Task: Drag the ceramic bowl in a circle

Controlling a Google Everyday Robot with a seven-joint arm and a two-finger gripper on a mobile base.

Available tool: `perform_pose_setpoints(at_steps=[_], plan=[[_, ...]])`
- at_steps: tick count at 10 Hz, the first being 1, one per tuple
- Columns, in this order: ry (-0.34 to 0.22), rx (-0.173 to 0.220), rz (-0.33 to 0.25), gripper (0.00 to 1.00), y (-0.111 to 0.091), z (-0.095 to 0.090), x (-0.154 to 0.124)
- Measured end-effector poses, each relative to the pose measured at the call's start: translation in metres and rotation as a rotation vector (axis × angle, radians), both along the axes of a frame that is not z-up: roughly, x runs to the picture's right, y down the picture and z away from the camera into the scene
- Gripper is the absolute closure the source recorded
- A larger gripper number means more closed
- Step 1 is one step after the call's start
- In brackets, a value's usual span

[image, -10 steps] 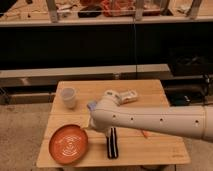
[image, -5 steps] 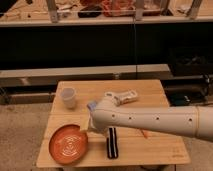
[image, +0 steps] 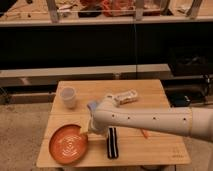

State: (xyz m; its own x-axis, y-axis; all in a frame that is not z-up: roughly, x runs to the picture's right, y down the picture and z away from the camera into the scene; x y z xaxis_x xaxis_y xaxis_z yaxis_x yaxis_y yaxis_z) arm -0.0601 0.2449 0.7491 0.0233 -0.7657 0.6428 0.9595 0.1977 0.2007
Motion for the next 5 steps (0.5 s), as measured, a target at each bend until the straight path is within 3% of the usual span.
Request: perform_pose_setpoints(at_steps=[5], plan=[[-0.041,-0.016,-0.036,0.2,0.013,0.017,-0.006]])
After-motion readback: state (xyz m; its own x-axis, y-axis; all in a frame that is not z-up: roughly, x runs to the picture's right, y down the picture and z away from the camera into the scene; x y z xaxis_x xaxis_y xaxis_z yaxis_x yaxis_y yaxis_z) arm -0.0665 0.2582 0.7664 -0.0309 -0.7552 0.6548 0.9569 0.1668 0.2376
